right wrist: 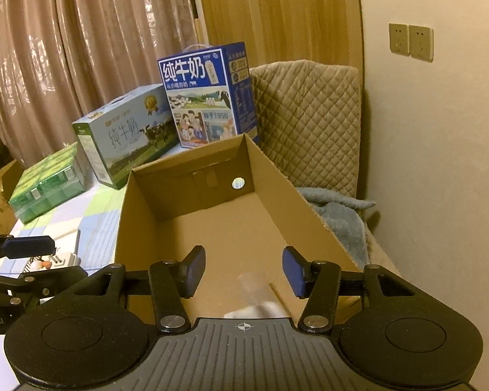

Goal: Organize rigid objects
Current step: 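Open both grippers to drop the rack and white block into the cardboard box, then move both tools back over the table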

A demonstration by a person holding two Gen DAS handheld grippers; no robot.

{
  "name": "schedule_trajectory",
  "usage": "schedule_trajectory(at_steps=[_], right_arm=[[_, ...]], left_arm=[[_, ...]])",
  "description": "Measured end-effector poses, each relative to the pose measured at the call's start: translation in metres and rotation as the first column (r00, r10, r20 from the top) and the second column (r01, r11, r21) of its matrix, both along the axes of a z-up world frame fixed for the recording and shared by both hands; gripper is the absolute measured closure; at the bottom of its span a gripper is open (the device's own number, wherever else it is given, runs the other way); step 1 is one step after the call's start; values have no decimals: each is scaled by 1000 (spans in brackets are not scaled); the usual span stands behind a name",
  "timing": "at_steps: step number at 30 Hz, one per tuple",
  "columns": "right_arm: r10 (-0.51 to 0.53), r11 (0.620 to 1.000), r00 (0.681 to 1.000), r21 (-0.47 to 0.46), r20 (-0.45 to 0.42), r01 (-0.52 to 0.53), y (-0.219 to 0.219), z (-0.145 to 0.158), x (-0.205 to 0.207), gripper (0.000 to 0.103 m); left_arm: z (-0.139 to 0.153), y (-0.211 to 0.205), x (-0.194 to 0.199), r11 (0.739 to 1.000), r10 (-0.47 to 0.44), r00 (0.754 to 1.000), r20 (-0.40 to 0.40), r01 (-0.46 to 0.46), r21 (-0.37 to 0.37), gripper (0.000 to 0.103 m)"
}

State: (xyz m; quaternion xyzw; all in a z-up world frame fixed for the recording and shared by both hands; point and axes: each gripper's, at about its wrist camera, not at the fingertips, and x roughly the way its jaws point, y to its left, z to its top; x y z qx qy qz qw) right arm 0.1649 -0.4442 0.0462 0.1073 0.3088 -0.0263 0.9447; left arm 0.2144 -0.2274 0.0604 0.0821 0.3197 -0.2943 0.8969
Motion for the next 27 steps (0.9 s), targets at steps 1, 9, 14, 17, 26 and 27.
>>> schedule_trajectory(at_steps=[1,9,14,17,26,27], right_arm=[[-1,1000,1000,0,0,1,0,1,-1,53],[7,1000,1000,-2,18,-7,10,14,-13,53],[27,1000,999,0,44,-27,23,30,-20,52],[49,999,997,3,66,-50,35,40,-26,52],[147,989,981,-1,127,-148,91,69,-39,49],[160,987,978,-1,131,-161,98,70,-40,49]], left_arm=[[1,2,-1,1000,3,1000,1,-3,-1,36],[12,23,-14,1000,30,999,25,-30,-3,36],[24,44,-23,998,64,997,46,-64,-6,36],[32,61,-28,996,89,994,59,-89,-8,36],[60,137,-44,981,193,973,127,-196,8,35],[62,148,-46,976,213,968,132,-216,11,35]])
